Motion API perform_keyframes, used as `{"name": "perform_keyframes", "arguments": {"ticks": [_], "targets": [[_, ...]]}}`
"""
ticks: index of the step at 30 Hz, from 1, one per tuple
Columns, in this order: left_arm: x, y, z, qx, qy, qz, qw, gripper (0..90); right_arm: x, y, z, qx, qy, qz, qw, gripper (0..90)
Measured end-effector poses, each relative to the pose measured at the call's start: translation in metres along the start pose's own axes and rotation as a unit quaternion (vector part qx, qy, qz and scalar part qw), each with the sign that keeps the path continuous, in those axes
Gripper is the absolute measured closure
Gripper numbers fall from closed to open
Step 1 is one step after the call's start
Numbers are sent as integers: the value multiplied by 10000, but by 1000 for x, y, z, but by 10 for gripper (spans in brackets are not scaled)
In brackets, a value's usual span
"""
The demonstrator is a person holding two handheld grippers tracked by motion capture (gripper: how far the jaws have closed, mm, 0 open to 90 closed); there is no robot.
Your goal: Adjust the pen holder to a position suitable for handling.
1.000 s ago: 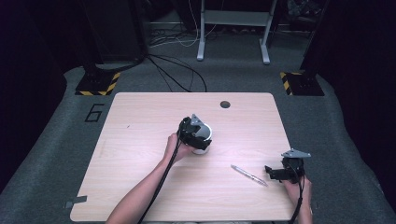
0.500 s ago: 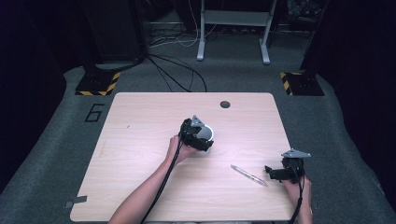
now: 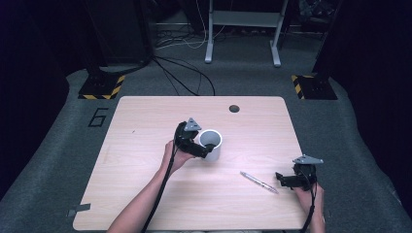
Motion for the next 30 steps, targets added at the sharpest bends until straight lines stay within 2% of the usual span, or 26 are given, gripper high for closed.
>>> {"name": "perform_keyframes", "arguments": {"ticks": [2, 4, 7, 8, 11, 12, 13, 14, 15, 18, 19, 20, 21, 22, 27, 30], "targets": [[0, 9, 3, -14, -45, -5, 10000, 1, 0, 0, 0, 2, 4, 5, 10000, 1], [1, 19, 10, -25, -111, -113, 9999, 1, 0, 0, 0, 26, -2, -5, 10000, 1], [1, 26, 16, -12, -136, -171, 9998, 1, 0, 0, 0, 0, -1, 6, 10000, 1], [2, 35, 22, -91, -159, -200, 9996, 1, 0, 0, 0, -3, 5, 4, 10000, 1], [2, 42, 29, -158, -200, -215, 9994, 1, 0, 0, 0, 23, -11, -10, 10000, 1], [2, 46, 36, -189, -211, -286, 9992, 1, 0, 0, 0, 23, -6, -10, 10000, 1], [2, 46, 36, -189, -211, -286, 9992, 2, 0, 0, 0, 23, -6, -10, 10000, 1], [4, 51, 45, -243, -162, -322, 9991, 2, 0, 0, 0, 21, -4, -10, 10000, 1], [4, 51, 45, -243, -162, -322, 9991, 2, 0, 0, 0, 21, -4, -10, 10000, 1], [4, 62, 60, -356, -183, -410, 9984, 2, 0, 0, 0, 26, -6, -14, 10000, 1], [5, 65, 64, -356, -117, -420, 9984, 2, 0, 0, 0, 23, -4, -11, 10000, 1], [4, 68, 67, -392, -172, -469, 9980, 2, 0, 0, 0, 21, -4, -10, 10000, 1], [5, 70, 72, -389, -79, -507, 9979, 2, 0, 0, 0, 23, -4, -10, 10000, 1], [5, 73, 76, -413, -114, -587, 9974, 2, 0, 0, 0, 24, -3, -6, 10000, 1], [4, 82, 98, -549, -13, -682, 9962, 2, 0, 0, 0, 17, -25, -2, 10000, 1], [3, 84, 112, -555, 232, -687, 9958, 1, 0, 0, 0, -7, -9, 9, 10000, 1]]}}
Point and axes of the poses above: each handheld gripper's, and its own axes: y roughly backward along the jaws, z roughly out of its underside, x roughly to its right, the point moved 1 cm from there along -y, roughly forward along the jaws, and after that the axes turned 6 degrees about -y, right-handed, at the moved point
